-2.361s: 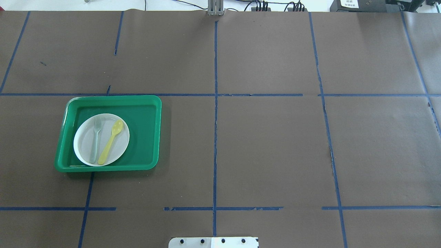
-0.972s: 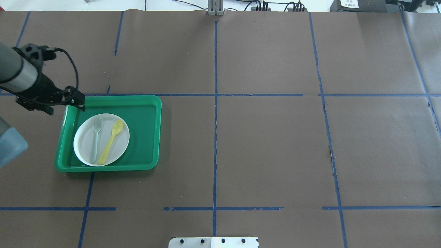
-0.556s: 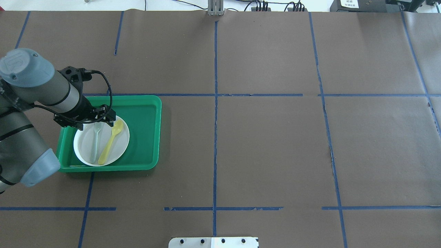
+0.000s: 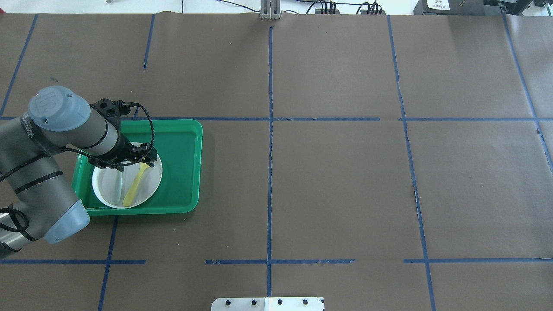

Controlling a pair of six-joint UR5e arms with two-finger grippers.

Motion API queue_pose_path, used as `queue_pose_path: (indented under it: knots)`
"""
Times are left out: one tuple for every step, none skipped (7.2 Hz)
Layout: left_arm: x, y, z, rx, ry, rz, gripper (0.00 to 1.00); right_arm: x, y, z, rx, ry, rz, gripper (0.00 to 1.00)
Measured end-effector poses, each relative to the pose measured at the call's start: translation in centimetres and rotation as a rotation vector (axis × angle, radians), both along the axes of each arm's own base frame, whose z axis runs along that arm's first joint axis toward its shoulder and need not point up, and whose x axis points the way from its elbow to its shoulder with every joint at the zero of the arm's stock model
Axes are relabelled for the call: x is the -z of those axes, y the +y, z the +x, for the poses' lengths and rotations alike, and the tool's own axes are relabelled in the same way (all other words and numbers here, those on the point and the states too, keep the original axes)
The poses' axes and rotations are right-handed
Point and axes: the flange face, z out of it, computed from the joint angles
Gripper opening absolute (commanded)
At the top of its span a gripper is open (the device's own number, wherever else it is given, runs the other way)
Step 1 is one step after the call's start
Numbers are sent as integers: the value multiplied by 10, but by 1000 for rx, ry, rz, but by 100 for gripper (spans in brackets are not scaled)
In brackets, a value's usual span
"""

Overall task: Place spoon
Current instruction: 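Move the left gripper over the yellow spoon on the white plate, then lower the left gripper and close it on the yellow spoon handle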

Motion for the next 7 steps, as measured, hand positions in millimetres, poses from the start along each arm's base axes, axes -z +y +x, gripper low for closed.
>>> queue_pose_path:
  knots:
    - [-4,1,4,-5,-7,0,75,0,0,0,0,0,0,100]
    - [-7,4,8,-13,-10,0,74,0,0,0,0,0,0,100]
    - [-8,5,10,-17,-10,1,74,0,0,0,0,0,0,100]
    - [-9,7,12,-21,-11,1,74,0,0,0,0,0,0,100]
    - [-12,8,14,-26,-11,1,74,0,0,0,0,0,0,100]
    - [-14,9,16,-28,-9,2,74,0,0,0,0,0,0,100]
    - [-16,9,17,-30,-8,4,72,0,0,0,0,0,0,100]
